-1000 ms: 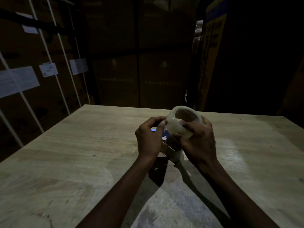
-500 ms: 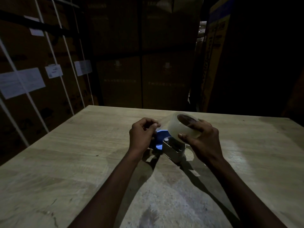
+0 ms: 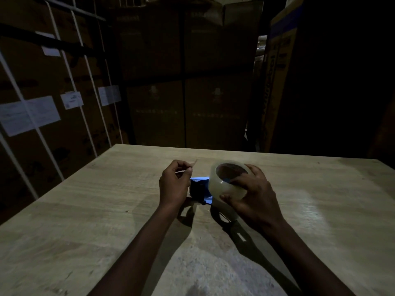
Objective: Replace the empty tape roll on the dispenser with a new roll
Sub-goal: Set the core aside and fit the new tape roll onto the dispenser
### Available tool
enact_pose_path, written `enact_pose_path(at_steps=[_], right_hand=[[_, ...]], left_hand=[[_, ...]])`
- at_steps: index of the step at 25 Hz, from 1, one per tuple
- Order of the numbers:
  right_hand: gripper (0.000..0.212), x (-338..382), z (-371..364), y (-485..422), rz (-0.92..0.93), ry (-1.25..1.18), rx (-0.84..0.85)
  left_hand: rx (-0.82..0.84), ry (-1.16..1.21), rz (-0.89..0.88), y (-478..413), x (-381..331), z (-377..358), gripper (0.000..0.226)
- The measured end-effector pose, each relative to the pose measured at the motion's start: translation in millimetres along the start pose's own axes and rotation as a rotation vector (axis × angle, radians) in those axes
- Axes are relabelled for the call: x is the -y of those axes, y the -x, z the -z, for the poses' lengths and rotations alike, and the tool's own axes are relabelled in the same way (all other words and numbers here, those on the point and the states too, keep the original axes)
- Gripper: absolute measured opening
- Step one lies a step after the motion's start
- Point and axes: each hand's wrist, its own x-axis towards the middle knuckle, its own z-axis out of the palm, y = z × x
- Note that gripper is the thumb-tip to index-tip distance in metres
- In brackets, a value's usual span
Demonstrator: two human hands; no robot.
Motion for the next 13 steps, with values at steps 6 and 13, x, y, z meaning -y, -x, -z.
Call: enact_pose_path(at_steps=[6, 13], right_hand=[[0.031, -0.1, -1.7, -0.2, -0.003, -0.009, 0.020], [0.039, -3.3, 0.6, -1.5, -0.024, 0.000, 0.034]], left_hand=[[0.011, -0.068, -0.021, -1.6, 6.4, 4.0, 0.016], [0.011, -0.203, -0.107, -3.4, 3.3, 9.0, 0.031]])
